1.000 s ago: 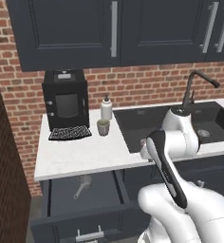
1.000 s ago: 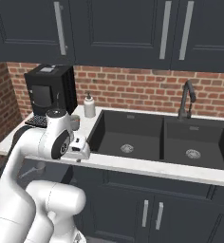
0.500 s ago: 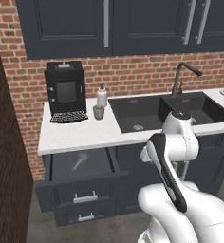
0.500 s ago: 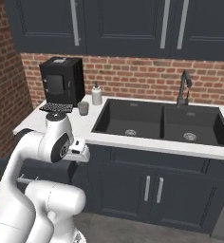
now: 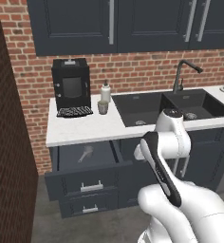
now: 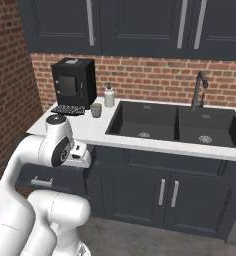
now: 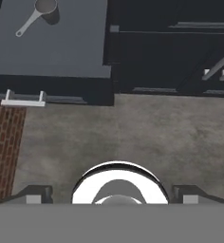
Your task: Pick the measuring cup from the drawer and place it on the counter.
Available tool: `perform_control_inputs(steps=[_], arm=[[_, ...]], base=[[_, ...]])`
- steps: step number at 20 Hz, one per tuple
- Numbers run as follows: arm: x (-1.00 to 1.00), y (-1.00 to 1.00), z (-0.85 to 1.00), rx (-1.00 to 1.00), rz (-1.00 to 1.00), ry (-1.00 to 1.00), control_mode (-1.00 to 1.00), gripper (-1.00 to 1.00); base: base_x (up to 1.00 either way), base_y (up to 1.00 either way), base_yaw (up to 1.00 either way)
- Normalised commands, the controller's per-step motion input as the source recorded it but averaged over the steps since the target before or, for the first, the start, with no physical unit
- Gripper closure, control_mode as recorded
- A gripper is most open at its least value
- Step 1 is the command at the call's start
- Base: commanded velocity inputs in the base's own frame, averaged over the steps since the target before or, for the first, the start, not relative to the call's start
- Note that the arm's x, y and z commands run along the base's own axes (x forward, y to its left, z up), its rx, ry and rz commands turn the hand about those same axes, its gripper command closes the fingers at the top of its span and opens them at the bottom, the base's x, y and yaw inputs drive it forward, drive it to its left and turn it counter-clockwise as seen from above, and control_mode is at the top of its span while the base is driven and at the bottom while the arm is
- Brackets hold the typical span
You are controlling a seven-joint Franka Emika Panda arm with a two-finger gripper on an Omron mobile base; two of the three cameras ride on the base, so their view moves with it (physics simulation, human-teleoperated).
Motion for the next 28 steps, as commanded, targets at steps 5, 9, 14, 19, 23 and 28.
perform_control_inputs(steps=[5, 9, 14, 19, 23, 28], arm=[[0.85, 0.51, -0.17, 0.0, -0.03, 0.02, -1.0, -1.0], [1.0, 0.61, -0.37, 0.0, 0.0, 0.04, -1.0, -1.0], [1.0, 0.6, -0.46, 0.0, 0.0, 0.04, -1.0, -1.0], [1.0, 0.56, -0.4, 0.0, 0.0, 0.12, -1.0, -1.0], [1.0, 0.35, -0.17, 0.02, 0.0, 0.13, -1.0, -1.0], [0.93, 0.26, -0.02, 0.02, 0.0, 0.11, -1.0, -1.0]], base=[[0.0, 0.0, 0.0], [0.0, 0.0, 0.0], [0.0, 0.0, 0.0], [0.0, 0.0, 0.0], [0.0, 0.0, 0.0], [0.0, 0.0, 0.0]])
